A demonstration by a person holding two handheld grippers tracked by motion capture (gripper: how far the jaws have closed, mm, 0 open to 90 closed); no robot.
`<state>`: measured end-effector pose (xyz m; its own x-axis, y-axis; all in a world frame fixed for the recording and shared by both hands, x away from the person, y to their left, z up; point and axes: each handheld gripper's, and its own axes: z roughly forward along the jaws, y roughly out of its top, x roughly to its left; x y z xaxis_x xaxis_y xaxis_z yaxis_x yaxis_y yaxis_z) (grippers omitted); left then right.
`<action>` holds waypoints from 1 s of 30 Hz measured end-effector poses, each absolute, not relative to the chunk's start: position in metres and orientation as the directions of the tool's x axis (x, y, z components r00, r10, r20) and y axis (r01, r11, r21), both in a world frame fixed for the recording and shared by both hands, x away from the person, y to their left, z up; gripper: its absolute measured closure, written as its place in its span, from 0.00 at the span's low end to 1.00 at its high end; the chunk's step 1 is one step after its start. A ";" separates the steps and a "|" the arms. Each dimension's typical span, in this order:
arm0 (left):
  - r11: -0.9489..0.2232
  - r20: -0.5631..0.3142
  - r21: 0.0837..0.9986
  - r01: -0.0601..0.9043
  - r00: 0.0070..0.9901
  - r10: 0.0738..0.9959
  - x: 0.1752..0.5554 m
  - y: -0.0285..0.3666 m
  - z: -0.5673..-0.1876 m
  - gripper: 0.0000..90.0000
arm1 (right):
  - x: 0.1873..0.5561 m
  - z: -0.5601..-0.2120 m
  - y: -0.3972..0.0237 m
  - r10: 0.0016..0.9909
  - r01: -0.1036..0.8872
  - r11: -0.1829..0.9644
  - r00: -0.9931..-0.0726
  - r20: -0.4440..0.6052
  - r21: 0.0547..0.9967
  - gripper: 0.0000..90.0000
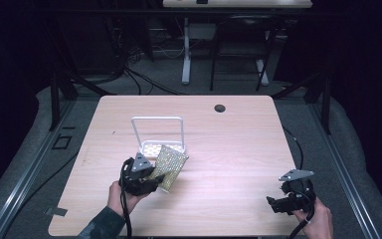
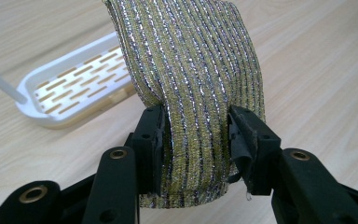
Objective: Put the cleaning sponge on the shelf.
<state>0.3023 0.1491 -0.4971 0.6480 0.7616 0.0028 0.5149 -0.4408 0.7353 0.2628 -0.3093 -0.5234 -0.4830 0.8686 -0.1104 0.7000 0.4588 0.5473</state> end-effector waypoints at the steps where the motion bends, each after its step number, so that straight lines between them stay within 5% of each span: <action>1: -0.433 0.003 0.740 0.515 0.641 0.768 0.304 0.150 -0.497 0.64 | 0.263 -0.524 -0.309 0.869 0.699 0.456 -0.482 -0.107 0.551 0.06; 30: -0.323 -0.016 0.759 0.565 0.513 0.858 0.364 0.161 -0.517 0.63 | 0.267 -0.524 -0.308 0.866 0.702 0.465 -0.486 -0.116 0.539 0.08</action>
